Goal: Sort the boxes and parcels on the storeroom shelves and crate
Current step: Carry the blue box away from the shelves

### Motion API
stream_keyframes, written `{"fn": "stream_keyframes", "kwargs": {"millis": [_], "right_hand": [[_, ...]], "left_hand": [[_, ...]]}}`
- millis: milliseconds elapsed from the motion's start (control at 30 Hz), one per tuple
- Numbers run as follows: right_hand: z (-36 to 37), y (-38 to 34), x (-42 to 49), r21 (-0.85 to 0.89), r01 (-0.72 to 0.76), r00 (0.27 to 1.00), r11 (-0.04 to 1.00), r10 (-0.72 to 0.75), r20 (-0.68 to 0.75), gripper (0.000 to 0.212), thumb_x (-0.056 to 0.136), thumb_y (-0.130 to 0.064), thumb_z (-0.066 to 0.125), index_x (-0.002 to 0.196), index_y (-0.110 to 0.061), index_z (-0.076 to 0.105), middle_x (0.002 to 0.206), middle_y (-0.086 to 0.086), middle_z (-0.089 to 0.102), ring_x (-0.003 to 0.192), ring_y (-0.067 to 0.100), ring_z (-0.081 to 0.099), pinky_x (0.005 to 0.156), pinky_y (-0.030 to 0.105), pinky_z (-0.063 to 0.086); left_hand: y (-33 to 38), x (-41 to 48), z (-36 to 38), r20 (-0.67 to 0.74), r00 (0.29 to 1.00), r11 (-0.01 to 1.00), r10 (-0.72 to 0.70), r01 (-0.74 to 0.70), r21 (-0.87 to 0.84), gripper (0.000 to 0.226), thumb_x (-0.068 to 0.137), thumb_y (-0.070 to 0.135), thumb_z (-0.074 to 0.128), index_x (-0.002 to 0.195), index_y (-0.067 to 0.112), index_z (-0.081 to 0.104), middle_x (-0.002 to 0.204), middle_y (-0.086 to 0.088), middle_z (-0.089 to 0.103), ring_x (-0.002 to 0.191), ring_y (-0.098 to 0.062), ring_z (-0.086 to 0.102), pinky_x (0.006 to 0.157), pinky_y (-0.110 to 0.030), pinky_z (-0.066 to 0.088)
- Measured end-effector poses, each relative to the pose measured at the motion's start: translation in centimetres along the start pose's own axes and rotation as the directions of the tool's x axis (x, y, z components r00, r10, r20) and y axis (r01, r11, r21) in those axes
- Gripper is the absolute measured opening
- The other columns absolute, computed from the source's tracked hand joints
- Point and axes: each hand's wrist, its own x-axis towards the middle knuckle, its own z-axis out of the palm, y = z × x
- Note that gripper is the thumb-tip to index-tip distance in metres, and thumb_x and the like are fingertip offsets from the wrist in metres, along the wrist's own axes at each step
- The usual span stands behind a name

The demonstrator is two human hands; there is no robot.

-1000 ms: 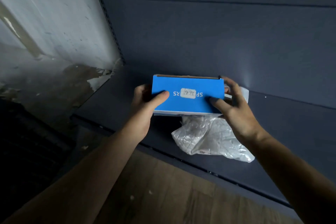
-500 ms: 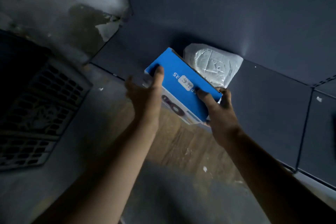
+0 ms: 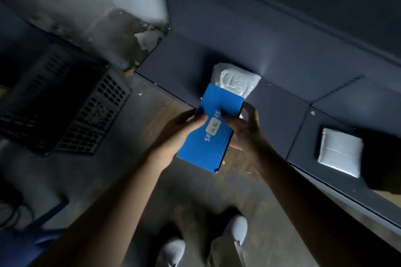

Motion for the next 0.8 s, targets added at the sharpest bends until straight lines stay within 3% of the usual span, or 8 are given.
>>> {"fn": "stream_keyframes", "kwargs": {"millis": [67,133,233,400,500,633,733,800], "right_hand": [[-0.4,-2.9,-3.5,0.082,0.02,1.0,0.996,-0.022,0.023,0.05,0.092,-0.021,0.065,0.132,-0.026,0.036,0.111,0.004,0.062,0.09,0.017,0.067,0.07,0.036,0.06],[-1.1,-4.8,-7.7,0.073,0.02,0.998,0.997,-0.024,0.052,0.055,0.093,-0.031,0.062,0.139,-0.027,0.032,0.117,0.001,0.061,0.106,0.023,0.065,0.076,0.044,0.059],[-2.1,-7.2,-14.1,0.087,0.005,1.0,0.996,-0.004,-0.004,0.055,0.092,-0.039,0.062,0.137,-0.029,0.034,0.123,0.001,0.061,0.11,0.026,0.064,0.074,0.045,0.057],[-5.3,-11.7,-24.5,0.2,0.17,0.947,0.965,-0.103,-0.306,0.061,0.075,-0.045,0.067,0.124,-0.022,0.04,0.111,-0.002,0.064,0.103,0.024,0.067,0.073,0.048,0.057],[-8.6,-14.0,-30.4,0.237,0.282,0.877,0.929,-0.15,-0.457,0.064,0.07,-0.046,0.071,0.121,-0.022,0.039,0.11,0.0,0.06,0.11,0.027,0.063,0.067,0.042,0.058],[-13.8,-15.8,-37.6,0.269,0.403,0.742,0.875,-0.141,-0.655,0.068,0.066,-0.048,0.07,0.118,-0.022,0.035,0.117,0.008,0.054,0.113,0.031,0.062,0.066,0.036,0.058],[-18.4,-15.4,-42.7,0.252,0.436,0.622,0.864,-0.087,-0.778,0.044,0.079,-0.039,0.068,0.107,-0.023,0.037,0.118,0.01,0.05,0.109,0.027,0.061,0.067,0.041,0.06],[-21.9,-14.6,-45.9,0.228,0.406,0.536,0.885,-0.029,-0.844,0.036,0.088,-0.036,0.065,0.106,-0.02,0.038,0.111,0.005,0.048,0.098,0.016,0.058,0.073,0.042,0.06]], "left_hand": [[2.7,-2.4,0.3,0.116,0.993,0.999,-0.033,0.032,0.012,0.042,0.079,0.046,0.063,0.114,0.023,0.067,0.106,-0.006,0.073,0.093,-0.024,0.069,0.075,-0.032,0.049],[5.2,-5.2,0.8,0.222,0.974,0.998,-0.049,0.042,0.036,0.041,0.08,0.044,0.062,0.114,0.02,0.067,0.108,-0.01,0.072,0.092,-0.025,0.068,0.077,-0.033,0.048],[9.1,-9.7,2.4,0.339,0.939,0.988,-0.058,0.005,0.156,0.04,0.082,0.045,0.058,0.112,0.02,0.068,0.108,-0.009,0.072,0.091,-0.023,0.068,0.078,-0.034,0.045],[14.2,-16.2,8.1,0.385,0.923,0.937,0.006,-0.139,0.321,0.08,0.064,0.062,0.073,0.134,0.029,0.052,0.125,0.001,0.065,0.118,-0.019,0.059,0.11,-0.047,0.036],[16.1,-20.5,13.1,0.361,0.931,0.91,0.06,-0.199,0.364,0.087,0.059,0.06,0.072,0.138,0.033,0.045,0.131,0.003,0.058,0.121,-0.011,0.055,0.097,-0.027,0.043],[17.1,-25.7,20.6,0.377,0.924,0.95,0.057,-0.166,0.264,0.096,0.058,0.059,0.069,0.144,0.032,0.035,0.121,0.018,0.058,0.107,-0.001,0.056,0.097,-0.046,0.05],[17.0,-28.7,27.4,0.471,0.881,0.943,0.045,-0.193,0.27,0.076,0.064,0.052,0.072,0.132,0.031,0.045,0.114,0.01,0.064,0.096,-0.004,0.063,0.073,-0.035,0.057],[16.7,-30.7,32.2,0.506,0.855,0.928,0.113,-0.272,0.253,0.043,0.076,0.039,0.077,0.112,0.03,0.055,0.093,0.014,0.069,0.079,0.001,0.065,0.063,-0.026,0.05]]}}
